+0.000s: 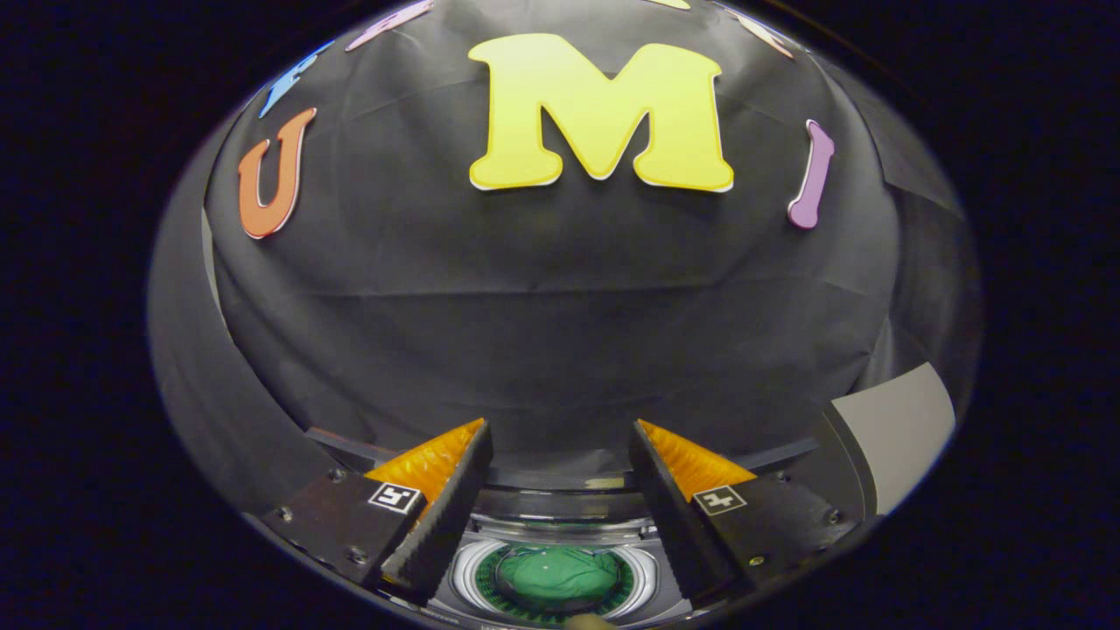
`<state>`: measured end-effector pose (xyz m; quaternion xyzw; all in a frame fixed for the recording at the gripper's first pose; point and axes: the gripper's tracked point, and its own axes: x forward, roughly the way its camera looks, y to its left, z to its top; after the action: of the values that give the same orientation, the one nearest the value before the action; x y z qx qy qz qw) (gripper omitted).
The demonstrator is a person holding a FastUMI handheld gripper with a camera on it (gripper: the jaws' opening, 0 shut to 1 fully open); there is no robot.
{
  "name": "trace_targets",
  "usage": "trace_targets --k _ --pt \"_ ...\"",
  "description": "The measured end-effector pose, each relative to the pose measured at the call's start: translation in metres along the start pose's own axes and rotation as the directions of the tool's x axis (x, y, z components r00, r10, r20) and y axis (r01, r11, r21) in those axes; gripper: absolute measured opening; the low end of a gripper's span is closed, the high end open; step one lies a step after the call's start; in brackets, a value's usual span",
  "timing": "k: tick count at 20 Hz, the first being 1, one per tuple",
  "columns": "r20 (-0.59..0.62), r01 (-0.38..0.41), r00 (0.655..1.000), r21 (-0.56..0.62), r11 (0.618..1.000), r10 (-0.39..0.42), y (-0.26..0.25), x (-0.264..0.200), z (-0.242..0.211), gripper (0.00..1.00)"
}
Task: Put the clothes into the washing machine and then close the washing machine lid.
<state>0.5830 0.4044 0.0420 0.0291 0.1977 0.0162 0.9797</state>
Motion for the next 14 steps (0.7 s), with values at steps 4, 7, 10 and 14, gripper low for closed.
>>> trace_targets --k 4,7,10,14 --pt "0.033 -0.011 0.999 -0.009 1.000 0.012 0.001 -0.013 -0.009 0.98" --pt "0.051 -0.031 0.998 -0.015 0.999 0.032 0.002 -0.023 -0.016 0.98" --pt "0.062 -0.047 0.997 -0.025 0.999 0.048 0.002 -0.033 -0.026 0.98" --pt "0.061 -0.058 0.996 -0.041 0.997 0.060 0.003 -0.049 -0.043 0.98"
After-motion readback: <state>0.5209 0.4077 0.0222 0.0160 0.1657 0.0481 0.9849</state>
